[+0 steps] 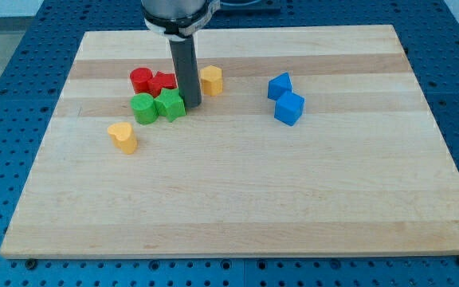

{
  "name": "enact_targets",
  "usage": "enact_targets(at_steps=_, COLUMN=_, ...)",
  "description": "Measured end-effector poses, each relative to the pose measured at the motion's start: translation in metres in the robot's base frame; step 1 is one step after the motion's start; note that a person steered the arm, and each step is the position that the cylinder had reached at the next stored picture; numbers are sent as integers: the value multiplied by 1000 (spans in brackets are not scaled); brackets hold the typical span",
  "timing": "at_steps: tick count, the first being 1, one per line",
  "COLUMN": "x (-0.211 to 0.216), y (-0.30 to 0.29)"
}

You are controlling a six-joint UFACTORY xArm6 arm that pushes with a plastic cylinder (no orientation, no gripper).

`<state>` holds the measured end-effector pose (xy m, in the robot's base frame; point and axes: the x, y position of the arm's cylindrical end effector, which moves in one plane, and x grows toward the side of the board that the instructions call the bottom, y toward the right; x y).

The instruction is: Move yellow hexagon on top of blue triangle

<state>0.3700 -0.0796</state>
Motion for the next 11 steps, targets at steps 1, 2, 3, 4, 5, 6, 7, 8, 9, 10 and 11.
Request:
enact_targets(at_steps=1, x=-48, y=0)
enact_targets(at_steps=2, x=-65, y=0)
enact_targets(at_steps=3, x=-75, y=0)
enact_targets(at_steps=4, x=-96, y=13)
enact_targets(at_steps=5, x=-96, y=50)
enact_targets(at_steps=6, x=-96, y=50)
enact_targets(at_steps=7, x=-96, y=50)
enact_targets(at_steps=8, x=-96, y=31)
enact_targets(at_steps=9, x=-107, y=-6)
enact_targets(at_steps=10, x=-103, y=-32)
enact_targets(at_steps=11, x=-92, y=-32)
